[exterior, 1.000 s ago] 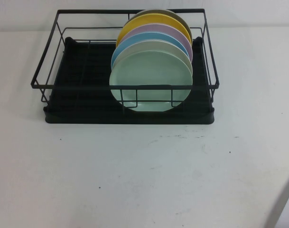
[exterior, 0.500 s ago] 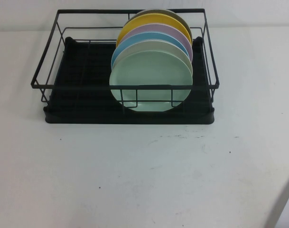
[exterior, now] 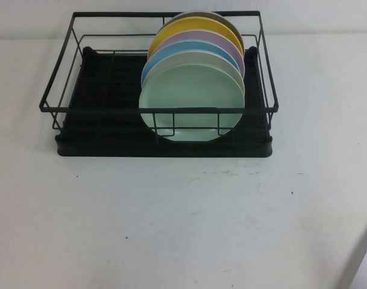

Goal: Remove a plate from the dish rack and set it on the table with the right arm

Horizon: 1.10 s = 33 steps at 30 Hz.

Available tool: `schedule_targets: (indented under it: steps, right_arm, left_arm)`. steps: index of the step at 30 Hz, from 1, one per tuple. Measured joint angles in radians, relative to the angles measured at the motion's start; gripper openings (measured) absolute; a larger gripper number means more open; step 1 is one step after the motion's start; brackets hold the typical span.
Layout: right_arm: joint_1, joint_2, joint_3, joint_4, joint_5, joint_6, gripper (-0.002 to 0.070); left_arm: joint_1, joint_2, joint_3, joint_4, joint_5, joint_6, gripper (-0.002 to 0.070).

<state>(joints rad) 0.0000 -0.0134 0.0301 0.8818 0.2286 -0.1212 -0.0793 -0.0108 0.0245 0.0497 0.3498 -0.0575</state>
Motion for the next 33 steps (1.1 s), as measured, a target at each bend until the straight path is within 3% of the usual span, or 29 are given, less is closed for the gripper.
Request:
schedule_targets:
  steps: [3,7,14,22,33]
  right_arm:
    - [0.000,0.000,0.000,0.143,-0.052,0.000,-0.0018]
    - [0.000,0.000,0.000,0.196,-0.073,0.000,-0.0018]
    - [0.000,0.045,-0.111,0.202,0.084,-0.144,-0.0018]
    - [0.000,0.468,-0.400,0.150,0.331,-0.465,-0.0018]
    - [0.013,0.988,-0.762,0.145,0.413,-0.712,-0.0018]
  left_arm:
    - [0.000,0.000,0.000,0.000,0.000,0.000,-0.0006]
    - [0.000,0.000,0.000,0.000,0.000,0.000,-0.0006]
    - [0.000,0.000,0.000,0.000,0.000,0.000,-0.0006]
    - [0.000,0.000,0.000,0.000,0.000,0.000,-0.0006]
    - [0.000,0.000,0.000,0.000,0.000,0.000,-0.0006]
